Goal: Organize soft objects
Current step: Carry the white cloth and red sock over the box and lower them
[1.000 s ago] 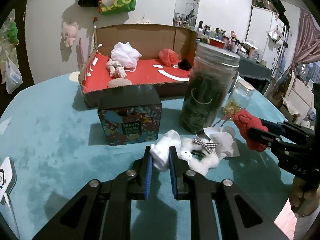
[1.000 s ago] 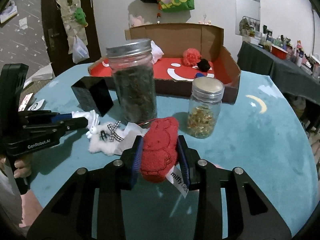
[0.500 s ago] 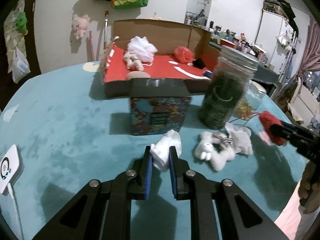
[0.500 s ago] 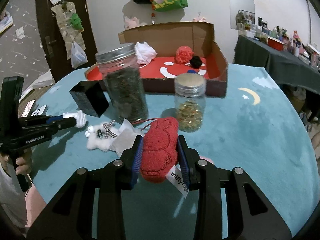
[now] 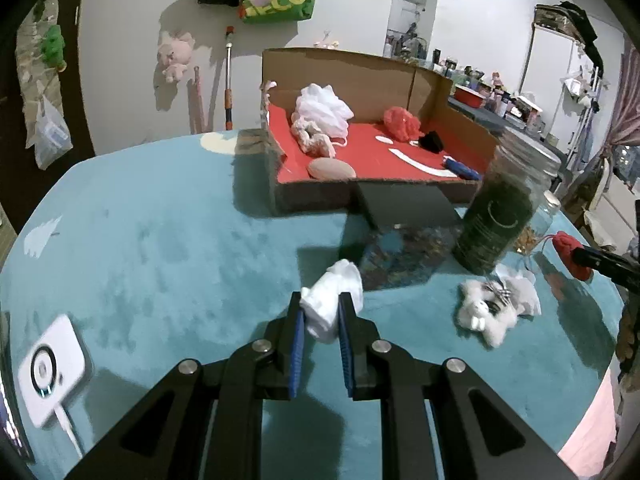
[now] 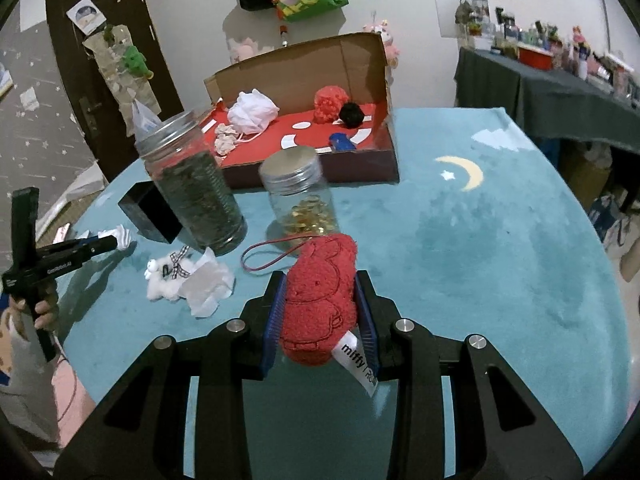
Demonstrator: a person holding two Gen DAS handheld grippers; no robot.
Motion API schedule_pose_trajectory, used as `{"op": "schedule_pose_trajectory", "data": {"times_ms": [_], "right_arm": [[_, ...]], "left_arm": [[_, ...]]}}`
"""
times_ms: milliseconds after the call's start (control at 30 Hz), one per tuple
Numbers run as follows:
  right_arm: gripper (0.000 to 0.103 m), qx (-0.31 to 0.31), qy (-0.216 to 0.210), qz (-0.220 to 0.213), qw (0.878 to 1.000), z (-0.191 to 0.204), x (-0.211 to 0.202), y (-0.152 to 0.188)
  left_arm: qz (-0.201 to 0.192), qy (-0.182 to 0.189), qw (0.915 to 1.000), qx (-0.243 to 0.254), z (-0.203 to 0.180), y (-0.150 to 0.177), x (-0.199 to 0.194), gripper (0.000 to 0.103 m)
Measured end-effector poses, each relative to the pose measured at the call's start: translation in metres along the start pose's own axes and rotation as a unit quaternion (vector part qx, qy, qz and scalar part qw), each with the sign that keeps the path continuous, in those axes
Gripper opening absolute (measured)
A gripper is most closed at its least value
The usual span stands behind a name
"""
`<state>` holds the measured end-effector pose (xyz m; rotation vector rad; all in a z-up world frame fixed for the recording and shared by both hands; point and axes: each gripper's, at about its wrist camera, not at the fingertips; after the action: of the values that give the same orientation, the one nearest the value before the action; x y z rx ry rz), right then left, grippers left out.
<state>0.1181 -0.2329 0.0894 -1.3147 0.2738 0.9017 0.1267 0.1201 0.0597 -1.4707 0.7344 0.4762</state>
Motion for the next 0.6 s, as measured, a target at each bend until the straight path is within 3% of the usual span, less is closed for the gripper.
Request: {"op": "schedule_pose_trajectory", "data": {"times_ms": [333, 600], "right_arm": [[0.032, -0.012, -0.031, 0.032, 0.999, -0.035, 0.013, -0.025], [0.032, -0.074, -0.011, 0.048, 0.996, -0.039, 0.029, -0.050]], "left_arm": [[0.012, 0.007, 0.9992, 0.036, 0.026, -0.018, 0.026, 0.017], [0.011, 0.022, 0.9974, 0.069, 0.030, -0.039, 0.037, 0.017]]}}
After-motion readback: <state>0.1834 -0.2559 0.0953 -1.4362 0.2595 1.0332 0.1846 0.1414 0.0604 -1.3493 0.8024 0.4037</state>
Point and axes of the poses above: each gripper's, at about its wrist camera, not at the fingertips, and x roughly the way its jaws point, z to its left, y to its underside, and after that the axes turned 3 degrees about -y, right-handed
